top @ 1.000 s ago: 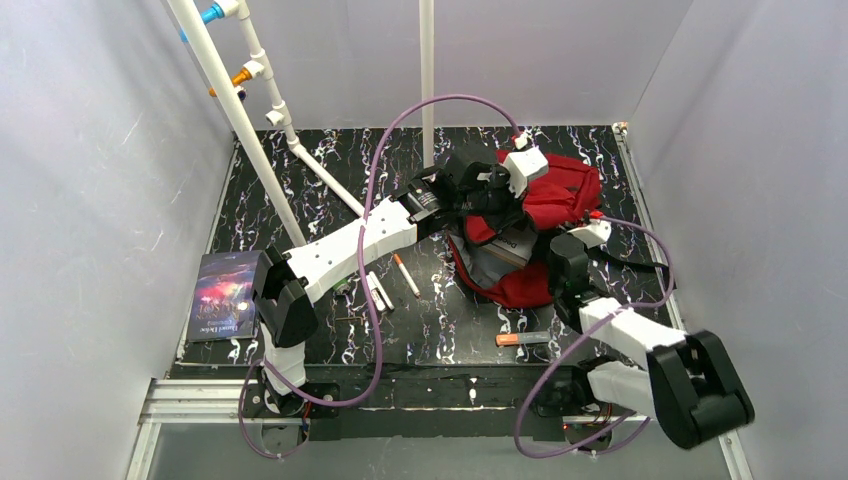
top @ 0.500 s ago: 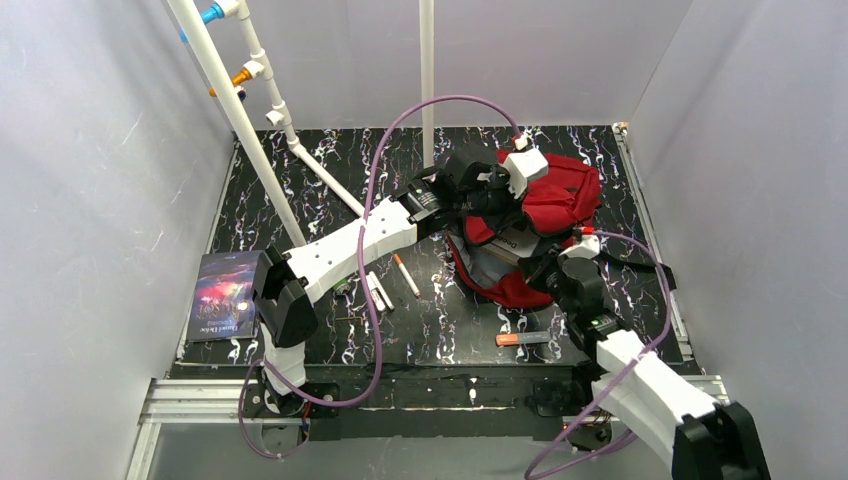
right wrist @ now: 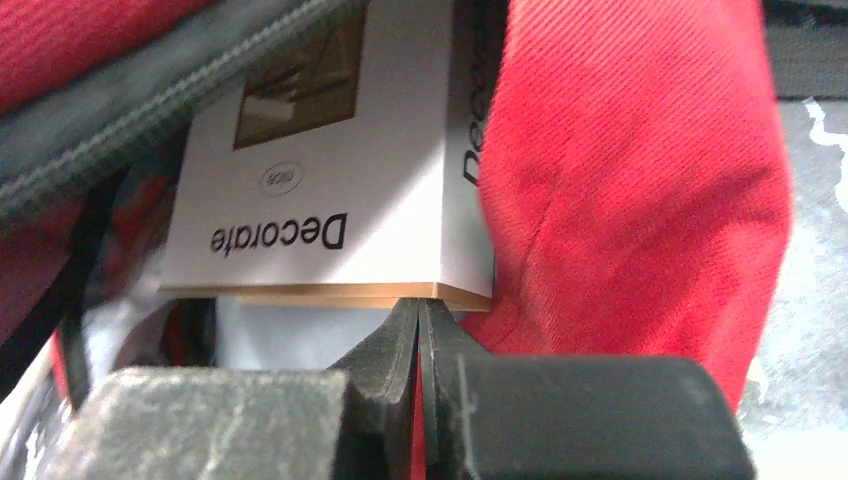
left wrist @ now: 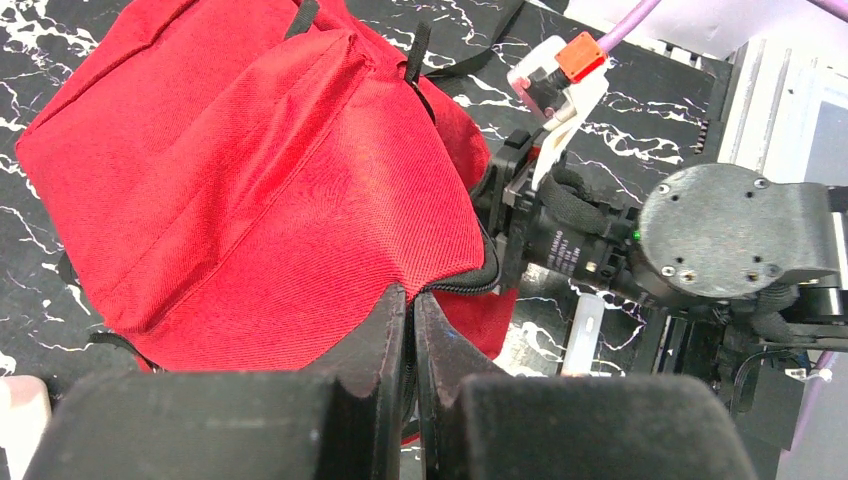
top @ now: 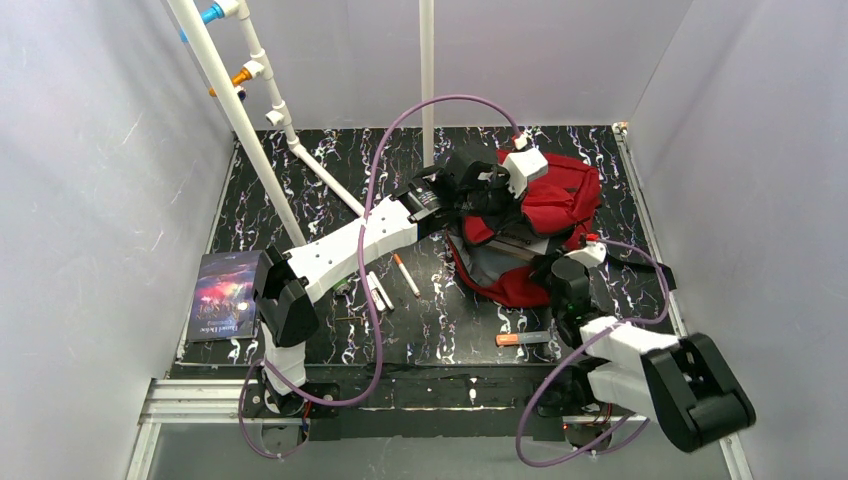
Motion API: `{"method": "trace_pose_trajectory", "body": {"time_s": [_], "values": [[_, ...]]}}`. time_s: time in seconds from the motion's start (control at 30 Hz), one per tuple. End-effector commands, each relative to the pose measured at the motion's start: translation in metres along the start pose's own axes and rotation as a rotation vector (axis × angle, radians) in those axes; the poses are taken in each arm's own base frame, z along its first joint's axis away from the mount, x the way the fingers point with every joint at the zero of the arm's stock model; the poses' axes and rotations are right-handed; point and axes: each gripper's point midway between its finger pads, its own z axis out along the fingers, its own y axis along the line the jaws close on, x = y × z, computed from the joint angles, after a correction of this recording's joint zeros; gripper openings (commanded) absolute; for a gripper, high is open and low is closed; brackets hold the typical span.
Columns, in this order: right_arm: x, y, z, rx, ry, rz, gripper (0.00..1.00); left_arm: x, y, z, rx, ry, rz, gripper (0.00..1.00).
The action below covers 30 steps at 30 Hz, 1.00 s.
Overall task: Pack the student bag
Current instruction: Place the book in the student bag, then move the book to the center of the board.
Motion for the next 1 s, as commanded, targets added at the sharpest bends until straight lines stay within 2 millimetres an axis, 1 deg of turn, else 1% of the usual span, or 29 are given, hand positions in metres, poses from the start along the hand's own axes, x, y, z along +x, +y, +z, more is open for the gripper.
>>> {"method": "trace_pose_trajectory", "body": {"time_s": [0.0,0.07,0.1,0.17,0.23,0.27,0.3,0.37,0.47,0.5,0.57,0.63,0.67,0.7,0.73,0.77,0.8,0.83,0.87,0.9,0.93,0.97], "values": [[-0.06,0.0,0.021,0.082,-0.293,0.038,0.09,-0.023,0.001,-0.016,-0.027,-0.056,0.003,0.0],[-0.06,0.004,0.032,0.085,-0.287,0.021,0.08,-0.019,0.003,-0.016,-0.036,-0.047,0.001,0.0],[-0.059,0.008,0.035,0.063,-0.277,0.01,0.08,-0.016,0.004,-0.016,-0.041,-0.041,-0.002,0.0],[-0.051,0.014,0.032,0.041,-0.212,-0.014,0.09,-0.01,0.004,-0.017,-0.045,-0.024,-0.005,0.0],[-0.044,0.016,0.022,0.056,-0.113,-0.029,0.14,-0.001,0.006,-0.017,-0.056,-0.006,-0.009,0.0],[-0.044,0.02,0.012,0.042,-0.077,-0.025,0.21,0.003,0.007,-0.016,-0.061,0.003,-0.012,0.0],[-0.039,0.02,0.001,0.038,-0.025,-0.028,0.27,0.009,0.009,-0.015,-0.065,0.015,-0.019,0.0],[-0.031,0.018,-0.022,0.047,0.071,-0.036,0.38,0.018,0.009,-0.011,-0.059,0.035,-0.03,0.0],[-0.027,0.003,-0.063,0.109,0.18,-0.07,0.52,0.036,0.008,-0.004,-0.046,0.068,-0.044,0.0],[-0.03,-0.003,-0.075,0.128,0.186,-0.077,0.56,0.042,0.01,-0.001,-0.048,0.076,-0.057,0.0],[-0.044,-0.008,-0.097,0.164,0.172,-0.068,0.64,0.052,0.01,0.004,-0.041,0.091,-0.088,0.0],[-0.057,0.008,-0.114,0.098,0.169,-0.055,0.67,0.064,0.008,0.01,-0.028,0.118,-0.126,0.0],[-0.066,0.01,-0.121,0.101,0.152,-0.031,0.67,0.073,0.009,0.015,-0.035,0.139,-0.156,0.0],[-0.077,0.013,-0.125,0.105,0.124,-0.018,0.67,0.08,0.009,0.017,-0.046,0.154,-0.186,0.03],[-0.086,0.015,-0.127,0.107,0.098,-0.017,0.68,0.084,0.009,0.018,-0.057,0.165,-0.221,0.13],[-0.095,0.018,-0.128,0.108,0.074,-0.026,0.69,0.086,0.008,0.017,-0.061,0.168,-0.25,0.25],[-0.103,0.022,-0.127,0.105,0.052,-0.036,0.7,0.085,0.006,0.013,-0.061,0.163,-0.274,0.36],[-0.108,0.025,-0.124,0.104,0.042,-0.049,0.72,0.082,0.003,0.009,-0.057,0.153,-0.295,0.44],[-0.111,0.029,-0.121,0.102,0.042,-0.068,0.73,0.077,0.001,0.003,-0.055,0.138,-0.306,0.56],[-0.113,0.035,-0.117,0.085,0.052,-0.093,0.73,0.072,-0.001,-0.005,-0.058,0.121,-0.312,0.82],[-0.113,0.042,-0.113,0.061,0.065,-0.124,0.74,0.069,-0.001,-0.014,-0.067,0.113,-0.313,0.9],[-0.111,0.049,-0.108,0.034,0.087,-0.152,0.78,0.066,-0.001,-0.025,-0.083,0.109,-0.315,0.97]]}}
